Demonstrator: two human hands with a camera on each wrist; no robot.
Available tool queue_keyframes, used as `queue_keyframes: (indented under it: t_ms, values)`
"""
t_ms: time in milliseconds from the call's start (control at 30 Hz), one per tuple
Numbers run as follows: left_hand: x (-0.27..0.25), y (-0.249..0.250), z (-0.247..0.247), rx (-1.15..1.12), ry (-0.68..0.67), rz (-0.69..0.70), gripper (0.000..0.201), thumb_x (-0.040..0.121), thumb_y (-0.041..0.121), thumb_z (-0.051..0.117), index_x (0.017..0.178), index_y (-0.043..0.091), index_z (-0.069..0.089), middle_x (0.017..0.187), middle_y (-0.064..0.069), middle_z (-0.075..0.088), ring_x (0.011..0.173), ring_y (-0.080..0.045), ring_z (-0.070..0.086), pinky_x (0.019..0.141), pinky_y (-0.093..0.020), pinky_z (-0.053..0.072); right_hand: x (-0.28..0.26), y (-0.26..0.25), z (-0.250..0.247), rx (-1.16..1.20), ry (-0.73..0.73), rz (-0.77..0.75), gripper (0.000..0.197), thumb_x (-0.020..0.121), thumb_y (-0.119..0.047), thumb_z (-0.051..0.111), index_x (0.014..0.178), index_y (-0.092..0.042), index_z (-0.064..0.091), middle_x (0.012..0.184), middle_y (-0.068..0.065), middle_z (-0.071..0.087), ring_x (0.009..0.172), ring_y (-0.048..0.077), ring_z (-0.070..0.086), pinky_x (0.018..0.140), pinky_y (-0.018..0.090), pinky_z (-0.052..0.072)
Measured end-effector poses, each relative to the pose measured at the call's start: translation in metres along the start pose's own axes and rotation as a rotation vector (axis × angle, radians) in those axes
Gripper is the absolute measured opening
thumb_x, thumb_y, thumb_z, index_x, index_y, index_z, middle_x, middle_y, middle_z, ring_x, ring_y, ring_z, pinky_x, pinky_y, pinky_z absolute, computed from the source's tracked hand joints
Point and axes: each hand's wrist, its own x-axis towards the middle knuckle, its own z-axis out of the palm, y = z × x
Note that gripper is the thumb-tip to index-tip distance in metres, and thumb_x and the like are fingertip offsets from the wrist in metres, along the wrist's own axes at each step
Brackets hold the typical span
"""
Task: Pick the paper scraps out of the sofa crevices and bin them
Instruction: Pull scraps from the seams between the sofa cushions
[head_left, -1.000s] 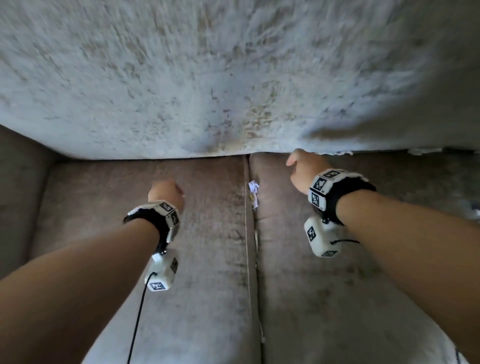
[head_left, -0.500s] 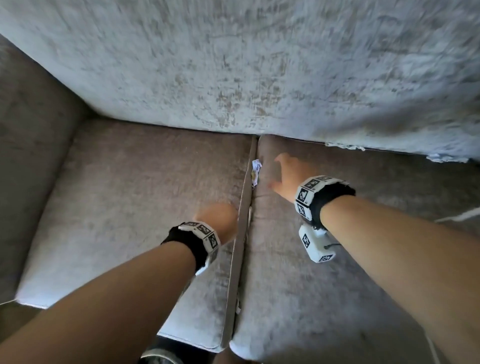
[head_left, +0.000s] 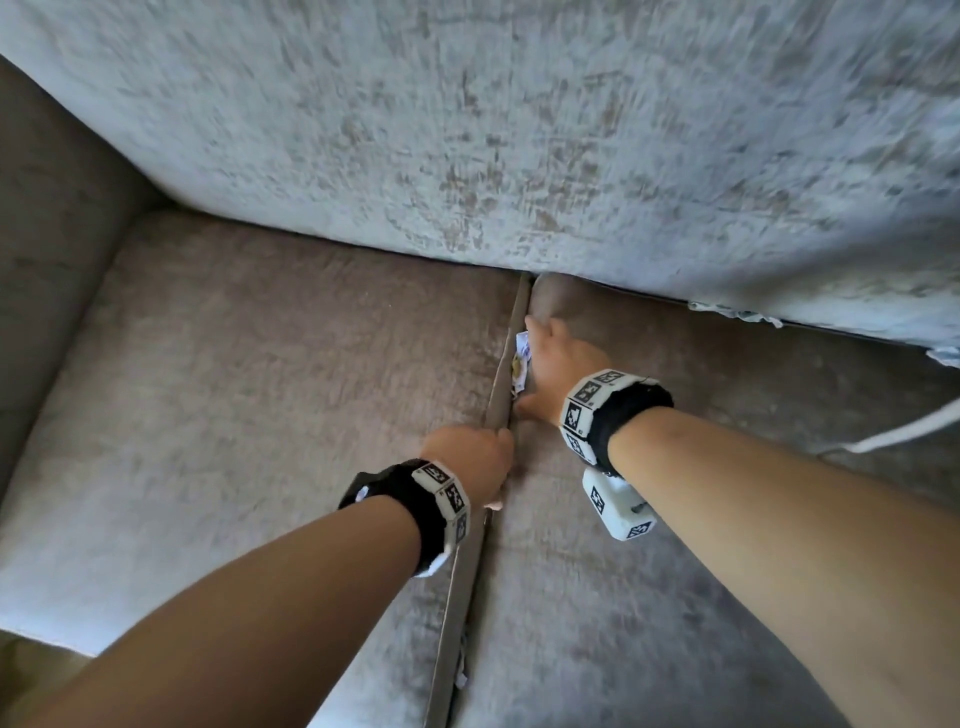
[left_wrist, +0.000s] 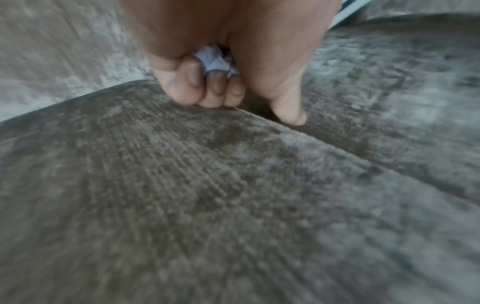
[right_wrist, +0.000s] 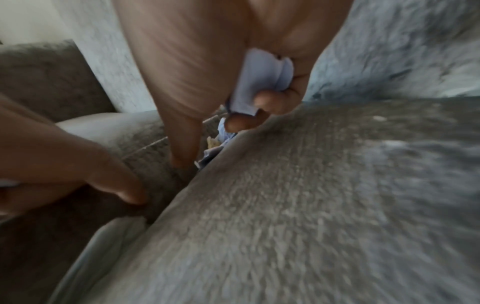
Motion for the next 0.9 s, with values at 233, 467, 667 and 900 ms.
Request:
queue_keyframes:
  t_ms: [233,467,667,900]
  values:
    - [0.022,0.012,0.005,0.0,0.045,-0.017,0.04,0.095,0.018,0.052,0.13,0.003,0.042,0.113,-0.011,0.067,0.1,-0.032,0.066,0.065,-0.037,0.044,0.026,-0.019,0.022,-0.278,0.017,-0.062,0.084,0.085,-0.018,0.061,0.15,0.0,0.011,0.137,0.02,0.039,0.099,0.034,0.063,0.059,0.035,0.041]
    - [0.024,0.008,0.005,0.011,0.045,0.046,0.031,0.095,0.006,0.038,0.124,0.005,0.05,0.108,-0.013,0.068,0.094,-0.034,0.067,0.075,-0.042,0.052,0.028,-0.021,0.027,-0.34,0.098,-0.136,0.06,0.096,-0.004,0.032,0.15,0.007,0.007,0.136,0.023,0.042,0.085,0.031,0.067,0.054,0.034,0.037]
    - [0.026,0.006,0.008,0.063,0.068,0.078,0.041,0.094,0.005,0.04,0.135,0.005,0.038,0.101,-0.014,0.069,0.088,-0.035,0.067,0.069,-0.041,0.052,0.03,-0.018,0.021,-0.181,0.074,-0.054,0.04,0.097,-0.005,0.034,0.136,0.003,0.037,0.126,0.022,0.047,0.094,0.037,0.065,0.063,0.039,0.043]
    - [0.014,0.001,0.001,0.102,0.119,0.148,0.041,0.096,0.008,0.037,0.137,0.012,0.042,0.105,-0.01,0.068,0.097,-0.033,0.066,0.069,-0.038,0.047,0.015,-0.002,-0.007,-0.066,-0.043,0.058,0.032,0.094,-0.028,0.041,0.101,-0.01,0.068,0.111,0.014,0.066,0.1,0.035,0.063,0.076,0.033,0.045]
